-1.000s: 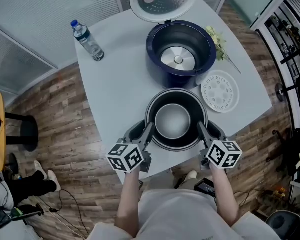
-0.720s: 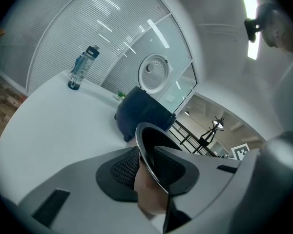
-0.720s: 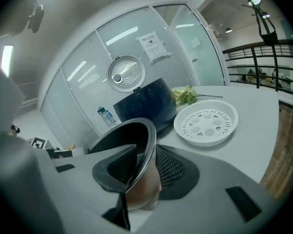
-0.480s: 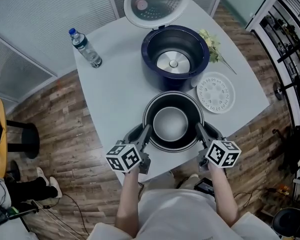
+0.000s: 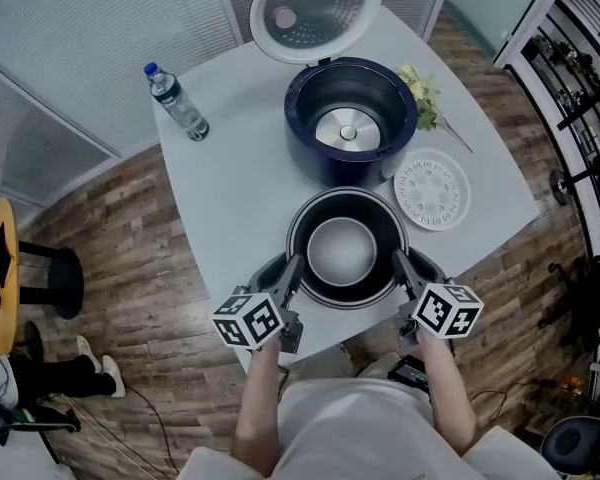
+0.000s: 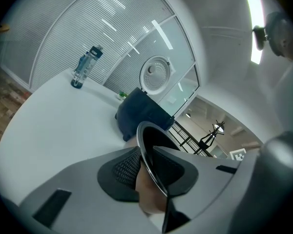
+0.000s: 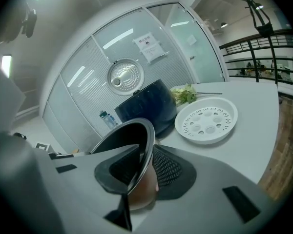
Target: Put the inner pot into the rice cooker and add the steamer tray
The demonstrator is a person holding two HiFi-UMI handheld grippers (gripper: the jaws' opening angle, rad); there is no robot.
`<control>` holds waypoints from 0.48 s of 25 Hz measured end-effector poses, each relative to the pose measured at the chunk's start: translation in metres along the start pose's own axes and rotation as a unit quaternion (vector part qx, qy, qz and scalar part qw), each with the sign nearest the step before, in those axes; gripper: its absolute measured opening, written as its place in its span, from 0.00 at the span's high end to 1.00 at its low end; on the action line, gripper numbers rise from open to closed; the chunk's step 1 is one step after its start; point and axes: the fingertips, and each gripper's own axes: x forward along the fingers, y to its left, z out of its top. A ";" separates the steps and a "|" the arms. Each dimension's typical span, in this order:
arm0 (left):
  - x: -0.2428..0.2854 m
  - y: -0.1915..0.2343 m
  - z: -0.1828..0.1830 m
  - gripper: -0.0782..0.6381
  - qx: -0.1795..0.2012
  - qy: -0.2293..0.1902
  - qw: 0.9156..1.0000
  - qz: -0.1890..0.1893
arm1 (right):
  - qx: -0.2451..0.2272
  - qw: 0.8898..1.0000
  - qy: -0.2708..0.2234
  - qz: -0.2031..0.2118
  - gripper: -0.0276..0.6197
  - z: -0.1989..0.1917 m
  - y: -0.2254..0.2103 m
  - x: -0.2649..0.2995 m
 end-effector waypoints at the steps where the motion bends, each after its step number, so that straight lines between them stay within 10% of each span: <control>1: -0.002 -0.001 0.002 0.78 0.001 -0.001 1.000 0.000 | 0.001 1.000 -0.003 0.003 0.81 0.002 0.002 -0.001; 12: -0.033 -0.019 0.040 0.79 0.011 -0.051 0.999 0.002 | -0.016 0.998 -0.041 0.055 0.81 0.031 0.042 -0.017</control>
